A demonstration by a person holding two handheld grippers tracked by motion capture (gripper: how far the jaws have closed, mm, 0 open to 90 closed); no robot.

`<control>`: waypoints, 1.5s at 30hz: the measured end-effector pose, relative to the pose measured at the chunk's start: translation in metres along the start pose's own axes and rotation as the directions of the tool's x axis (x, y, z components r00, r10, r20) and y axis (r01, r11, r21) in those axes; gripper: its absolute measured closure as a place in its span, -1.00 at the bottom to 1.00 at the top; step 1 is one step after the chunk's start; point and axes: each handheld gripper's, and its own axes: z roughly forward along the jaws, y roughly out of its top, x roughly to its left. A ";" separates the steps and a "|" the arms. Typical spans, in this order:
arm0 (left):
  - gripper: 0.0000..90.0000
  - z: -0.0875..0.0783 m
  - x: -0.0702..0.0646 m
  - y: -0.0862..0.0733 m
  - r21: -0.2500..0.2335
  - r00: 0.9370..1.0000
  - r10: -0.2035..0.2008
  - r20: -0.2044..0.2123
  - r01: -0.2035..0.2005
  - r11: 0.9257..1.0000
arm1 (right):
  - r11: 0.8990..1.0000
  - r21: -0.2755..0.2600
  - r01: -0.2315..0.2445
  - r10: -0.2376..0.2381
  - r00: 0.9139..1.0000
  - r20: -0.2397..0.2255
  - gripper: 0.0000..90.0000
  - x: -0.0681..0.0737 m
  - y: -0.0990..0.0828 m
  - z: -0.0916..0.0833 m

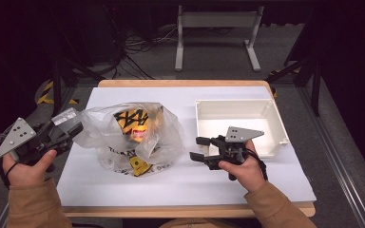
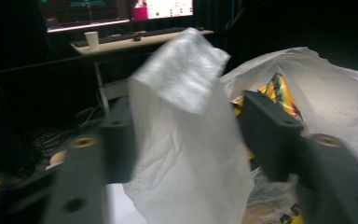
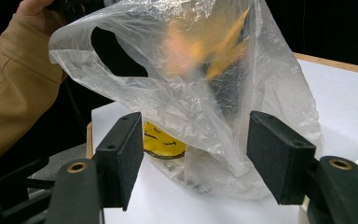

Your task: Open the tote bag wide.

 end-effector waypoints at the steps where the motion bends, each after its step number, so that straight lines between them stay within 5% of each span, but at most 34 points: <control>1: 0.59 0.001 -0.001 -0.001 0.018 1.000 -0.011 0.010 0.011 1.000 | 1.000 -0.001 0.000 0.000 1.000 0.001 -0.17 0.000 0.000 0.000; 5: 0.97 0.007 -0.001 -0.006 0.050 0.999 -0.038 0.035 0.036 0.998 | 1.000 -0.003 0.004 -0.004 1.000 0.003 -0.16 0.001 0.001 0.001; 28: 0.99 0.054 0.000 -0.052 0.165 0.988 -0.121 0.099 0.104 0.981 | 0.998 -0.047 0.046 -0.044 0.998 0.036 -0.15 0.002 0.016 0.000; 36: 0.99 0.061 -0.004 -0.057 0.186 0.985 -0.124 0.117 0.101 0.977 | 0.997 -0.038 0.073 -0.072 0.997 0.019 -0.22 0.007 0.031 0.018; 40: 0.99 0.060 -0.004 -0.057 0.189 0.985 -0.122 0.119 0.098 0.977 | 0.993 -0.008 0.116 -0.115 0.993 0.029 -0.27 0.011 0.040 0.036; 45: 0.99 0.059 -0.003 -0.058 0.192 0.984 -0.125 0.125 0.100 0.976 | 0.994 -0.010 0.113 -0.112 0.992 0.056 -0.33 0.010 0.046 0.052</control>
